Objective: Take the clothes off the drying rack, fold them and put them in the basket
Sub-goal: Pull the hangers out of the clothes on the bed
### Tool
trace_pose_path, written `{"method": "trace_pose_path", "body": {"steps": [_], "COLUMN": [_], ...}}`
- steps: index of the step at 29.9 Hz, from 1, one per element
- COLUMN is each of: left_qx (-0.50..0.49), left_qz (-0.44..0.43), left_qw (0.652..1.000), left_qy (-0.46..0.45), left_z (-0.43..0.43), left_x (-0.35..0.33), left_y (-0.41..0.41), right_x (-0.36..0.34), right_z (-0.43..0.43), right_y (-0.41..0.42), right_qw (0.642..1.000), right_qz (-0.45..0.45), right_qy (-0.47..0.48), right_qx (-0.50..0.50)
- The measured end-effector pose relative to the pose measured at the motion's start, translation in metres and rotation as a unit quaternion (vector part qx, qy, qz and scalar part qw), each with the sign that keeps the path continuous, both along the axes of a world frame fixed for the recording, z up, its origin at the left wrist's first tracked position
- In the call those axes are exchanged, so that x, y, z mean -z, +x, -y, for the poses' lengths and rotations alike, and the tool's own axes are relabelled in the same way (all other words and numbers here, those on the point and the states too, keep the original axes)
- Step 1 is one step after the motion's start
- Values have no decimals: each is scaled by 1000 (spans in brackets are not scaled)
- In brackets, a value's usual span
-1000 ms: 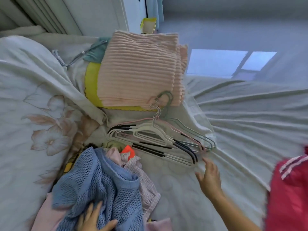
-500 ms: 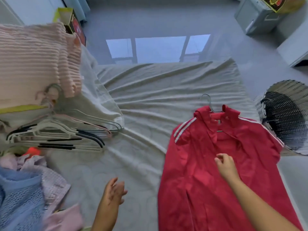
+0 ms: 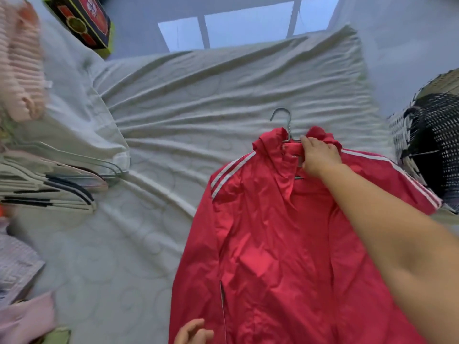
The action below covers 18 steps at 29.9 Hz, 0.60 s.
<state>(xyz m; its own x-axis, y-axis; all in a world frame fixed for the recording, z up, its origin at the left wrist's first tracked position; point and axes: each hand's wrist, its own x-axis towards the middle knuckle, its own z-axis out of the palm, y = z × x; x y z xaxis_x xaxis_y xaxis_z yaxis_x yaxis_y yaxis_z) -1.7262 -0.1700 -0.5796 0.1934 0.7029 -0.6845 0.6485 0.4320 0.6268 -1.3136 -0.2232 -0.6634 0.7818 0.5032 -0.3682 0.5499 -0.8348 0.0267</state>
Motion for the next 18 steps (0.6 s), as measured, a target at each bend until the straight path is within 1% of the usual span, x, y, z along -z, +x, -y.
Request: {"method": "trace_pose_path", "body": {"steps": [2,3,5,6,7,8,9,10,12,14,15,16,17,18], "left_qx": [-9,-5,22,46,73,100,121,143,203,277,333,395,443,479], "left_qz": [2,0,11,20,25,28,32,38,48,37,19,10,10,22], "left_qw": [1000,1000,1000,999,997,995,992,989,975,945,918,881,851,832], "left_qy": [-2,-6,-2,1,2,5,12,26,75,169,216,260,282,278], "left_z": [-11,-17,-30,-36,-42,-45,-48,-50,-57,-66,-71,-73,-72,-68], "left_x": [-1,-5,-21,-31,-42,-53,-64,-75,-99,-128,-138,-143,-153,-166], "left_y": [-6,-8,-6,-5,-3,-2,-1,2,9,19,25,32,37,40], "right_x": [-2,-4,-14,-26,-40,-56,-73,-96,-144,-191,-210,-231,-256,-279], "right_z": [-3,1,14,21,27,33,39,44,57,69,74,78,82,84], "right_y": [-6,-11,-25,-34,-45,-60,-77,-96,-139,-178,-193,-207,-220,-232], "right_qw": [999,997,992,991,992,994,993,985,956,933,920,910,901,893], "right_qz": [-17,-41,-99,-119,-120,-98,-61,-38,-23,-6,6,5,13,20], "right_qy": [-46,-66,-70,-54,-28,8,66,122,233,269,291,315,341,370], "right_qx": [-21,-26,-19,-19,-27,-50,-80,-113,-176,-239,-264,-269,-266,-255]}}
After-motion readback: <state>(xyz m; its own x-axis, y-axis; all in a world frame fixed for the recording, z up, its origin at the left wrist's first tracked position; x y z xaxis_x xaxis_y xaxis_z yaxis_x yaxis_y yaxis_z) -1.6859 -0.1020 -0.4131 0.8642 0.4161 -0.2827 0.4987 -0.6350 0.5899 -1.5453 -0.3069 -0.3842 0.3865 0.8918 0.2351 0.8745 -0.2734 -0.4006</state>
